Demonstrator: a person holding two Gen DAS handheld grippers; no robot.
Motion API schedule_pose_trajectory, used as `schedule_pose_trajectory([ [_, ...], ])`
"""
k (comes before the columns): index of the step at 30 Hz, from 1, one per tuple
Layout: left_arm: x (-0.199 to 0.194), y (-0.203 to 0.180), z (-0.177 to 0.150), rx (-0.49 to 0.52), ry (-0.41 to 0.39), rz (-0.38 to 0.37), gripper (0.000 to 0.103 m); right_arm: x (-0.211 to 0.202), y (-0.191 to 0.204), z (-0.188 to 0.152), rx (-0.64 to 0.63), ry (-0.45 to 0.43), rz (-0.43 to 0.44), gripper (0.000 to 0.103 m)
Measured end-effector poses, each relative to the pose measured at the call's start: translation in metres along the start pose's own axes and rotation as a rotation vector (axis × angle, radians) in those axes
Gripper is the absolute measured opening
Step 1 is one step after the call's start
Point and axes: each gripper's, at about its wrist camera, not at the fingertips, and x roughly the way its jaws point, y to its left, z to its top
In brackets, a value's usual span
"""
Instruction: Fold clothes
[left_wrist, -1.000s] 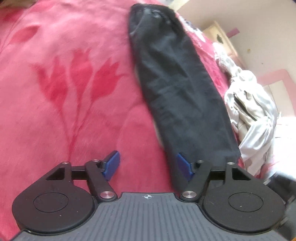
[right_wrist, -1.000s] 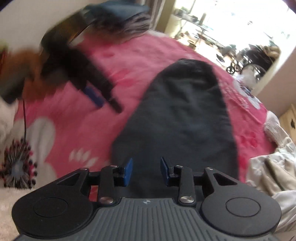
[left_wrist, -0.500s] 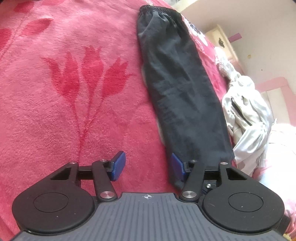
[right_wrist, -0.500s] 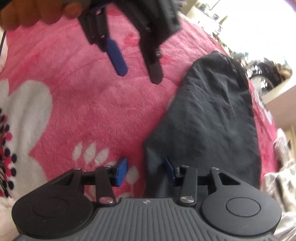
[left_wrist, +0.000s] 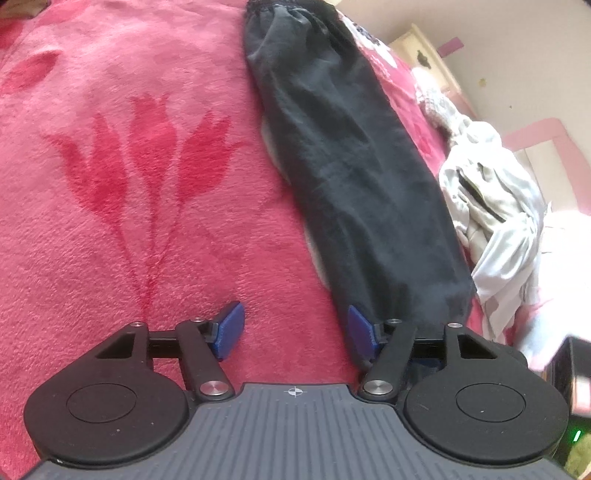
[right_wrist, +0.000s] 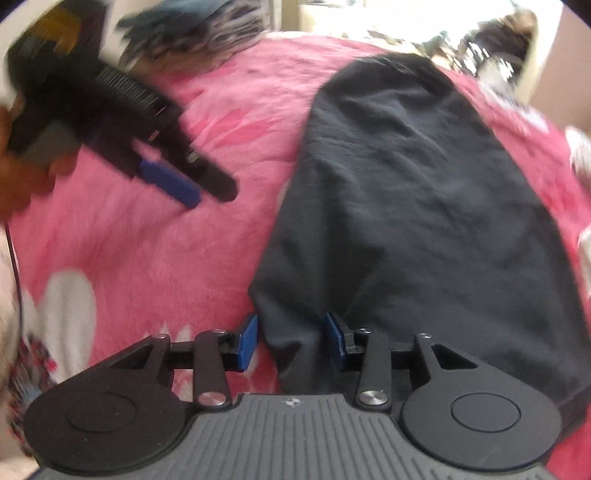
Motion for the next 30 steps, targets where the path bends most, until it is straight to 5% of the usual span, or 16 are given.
schedule_pose_trajectory([
  [4,0.002,-0.005,0.000,0.021,-0.001,0.016,0.065,0.003,0.008,0.000,-0.063,-0.003,-0.072,0.038],
  [8,0.001,-0.011,-0.001,0.060,-0.011,0.035,0.065,-0.003,0.015,0.000,-0.082,-0.023,-0.110,0.003],
  [18,0.009,-0.055,-0.004,0.329,-0.066,0.091,0.062,-0.038,-0.119,-0.008,0.564,-0.192,0.229,0.003],
  [26,0.038,-0.120,0.006,0.606,-0.177,0.075,0.057,-0.008,-0.176,-0.021,0.699,-0.169,0.363,0.005],
  [30,0.071,-0.137,0.015,0.681,-0.147,0.092,0.054,-0.002,-0.192,-0.028,0.761,-0.161,0.347,0.023],
])
